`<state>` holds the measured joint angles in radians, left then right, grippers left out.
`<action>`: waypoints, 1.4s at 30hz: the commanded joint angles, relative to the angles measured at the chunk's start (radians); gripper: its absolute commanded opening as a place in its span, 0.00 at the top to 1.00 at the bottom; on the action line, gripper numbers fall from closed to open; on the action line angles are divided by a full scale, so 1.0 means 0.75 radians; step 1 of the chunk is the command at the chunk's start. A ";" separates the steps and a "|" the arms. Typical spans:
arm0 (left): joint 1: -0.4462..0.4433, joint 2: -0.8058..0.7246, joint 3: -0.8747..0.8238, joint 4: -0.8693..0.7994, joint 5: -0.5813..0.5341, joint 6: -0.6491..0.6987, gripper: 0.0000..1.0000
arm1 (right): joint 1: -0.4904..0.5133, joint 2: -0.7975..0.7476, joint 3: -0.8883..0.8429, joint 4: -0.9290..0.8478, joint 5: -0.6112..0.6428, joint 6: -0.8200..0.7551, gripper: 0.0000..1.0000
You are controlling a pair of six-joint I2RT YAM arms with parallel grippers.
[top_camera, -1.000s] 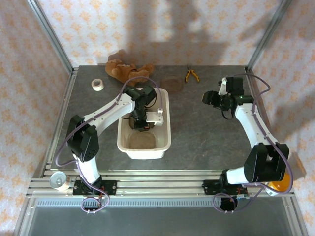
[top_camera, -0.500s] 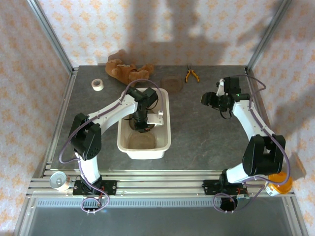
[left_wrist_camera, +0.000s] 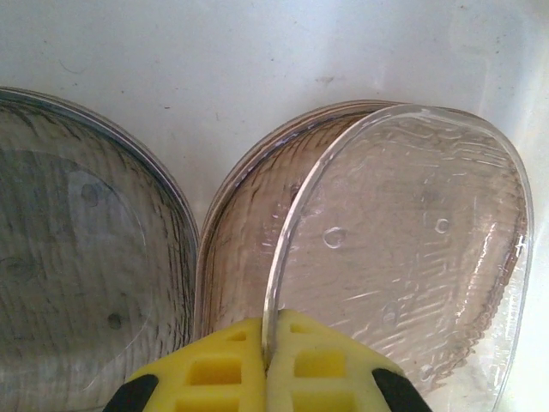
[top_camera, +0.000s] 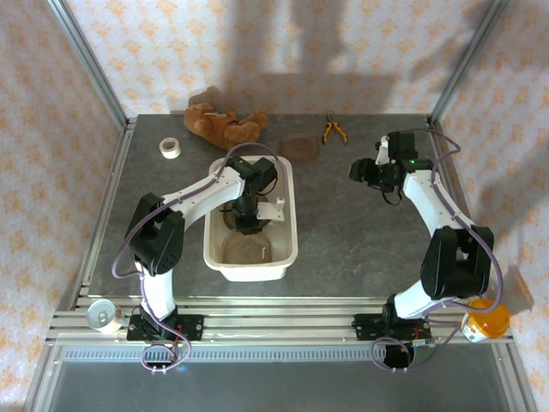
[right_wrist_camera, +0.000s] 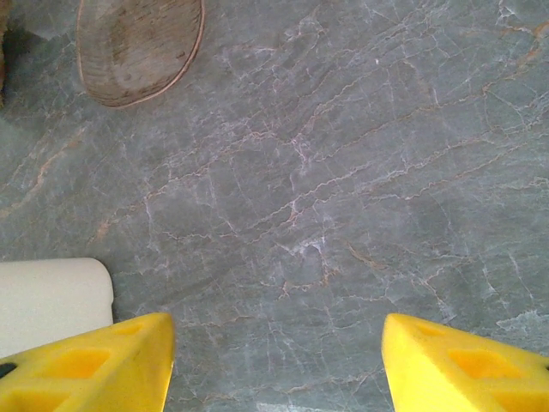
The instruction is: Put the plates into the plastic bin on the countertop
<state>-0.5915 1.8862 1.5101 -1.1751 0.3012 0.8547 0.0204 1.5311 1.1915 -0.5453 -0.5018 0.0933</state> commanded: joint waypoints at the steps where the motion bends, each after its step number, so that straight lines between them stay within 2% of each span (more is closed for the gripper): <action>1: -0.015 0.021 -0.031 -0.042 -0.047 -0.028 1.00 | -0.009 0.015 0.053 0.015 -0.014 -0.014 0.35; 17: 0.015 0.009 -0.048 0.049 -0.050 -0.086 0.92 | -0.009 0.047 0.072 0.030 -0.026 0.008 0.35; 35: 0.040 -0.007 -0.027 0.033 0.018 -0.153 0.73 | -0.009 0.026 0.060 0.042 -0.043 0.025 0.35; 42: 0.041 -0.040 -0.038 0.070 0.007 -0.175 0.72 | -0.008 0.008 0.045 0.048 -0.048 0.028 0.35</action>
<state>-0.5678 1.8870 1.4948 -1.1305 0.2996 0.7399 0.0204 1.5623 1.2121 -0.5297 -0.5274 0.1051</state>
